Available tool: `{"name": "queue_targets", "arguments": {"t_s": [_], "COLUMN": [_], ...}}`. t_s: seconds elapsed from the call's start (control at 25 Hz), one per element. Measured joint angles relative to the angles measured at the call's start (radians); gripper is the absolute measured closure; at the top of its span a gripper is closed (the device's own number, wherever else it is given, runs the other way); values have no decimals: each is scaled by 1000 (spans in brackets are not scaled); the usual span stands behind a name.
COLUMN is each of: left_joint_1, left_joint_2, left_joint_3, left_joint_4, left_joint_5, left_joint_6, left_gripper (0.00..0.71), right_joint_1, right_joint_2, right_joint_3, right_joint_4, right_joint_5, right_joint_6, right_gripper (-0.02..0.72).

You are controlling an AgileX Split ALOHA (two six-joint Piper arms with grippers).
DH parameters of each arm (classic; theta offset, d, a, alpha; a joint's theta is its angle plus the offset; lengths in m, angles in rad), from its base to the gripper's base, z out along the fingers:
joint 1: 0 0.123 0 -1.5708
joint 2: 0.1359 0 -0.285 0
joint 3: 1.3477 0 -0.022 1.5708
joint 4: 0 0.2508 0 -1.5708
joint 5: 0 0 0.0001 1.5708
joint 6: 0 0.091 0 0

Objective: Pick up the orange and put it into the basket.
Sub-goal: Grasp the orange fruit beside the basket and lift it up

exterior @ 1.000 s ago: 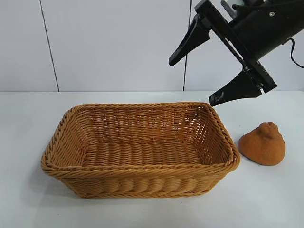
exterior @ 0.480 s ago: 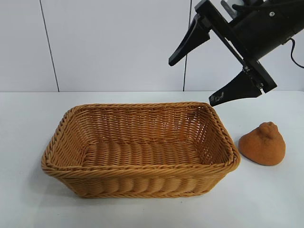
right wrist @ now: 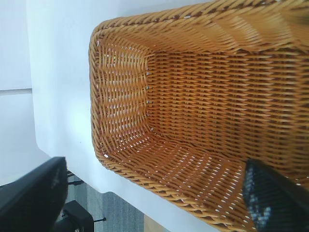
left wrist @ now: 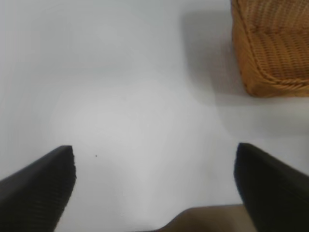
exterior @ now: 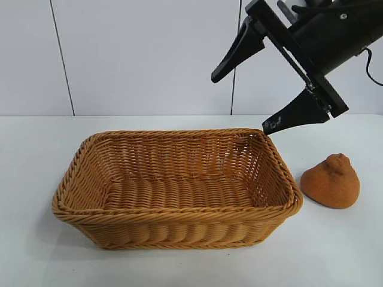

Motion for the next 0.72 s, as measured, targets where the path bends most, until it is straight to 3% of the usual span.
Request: {"name": "queue_targets", "arguments": {"t_s": [0.24, 0.36, 0.48, 0.72], "left_joint_1": [0, 0, 0, 0], "left_joint_2": [-141, -143, -143, -143], "left_joint_3": [0, 1, 1, 1], "left_joint_4": [0, 0, 0, 0], "left_joint_5": [1, 1, 1, 1], "left_joint_6": [0, 0, 0, 0], "left_gripper": [74, 74, 74, 74], "right_joint_1": [0, 0, 0, 0], "right_joint_2": [0, 0, 0, 0], "right_joint_3": [-1, -26, -80, -177], "right_joint_4": [-2, -50, -161, -496], "right_joint_5": [23, 53, 98, 227], "right_joint_6": [3, 33, 95, 254], "right_gripper": [29, 29, 29, 29]}}
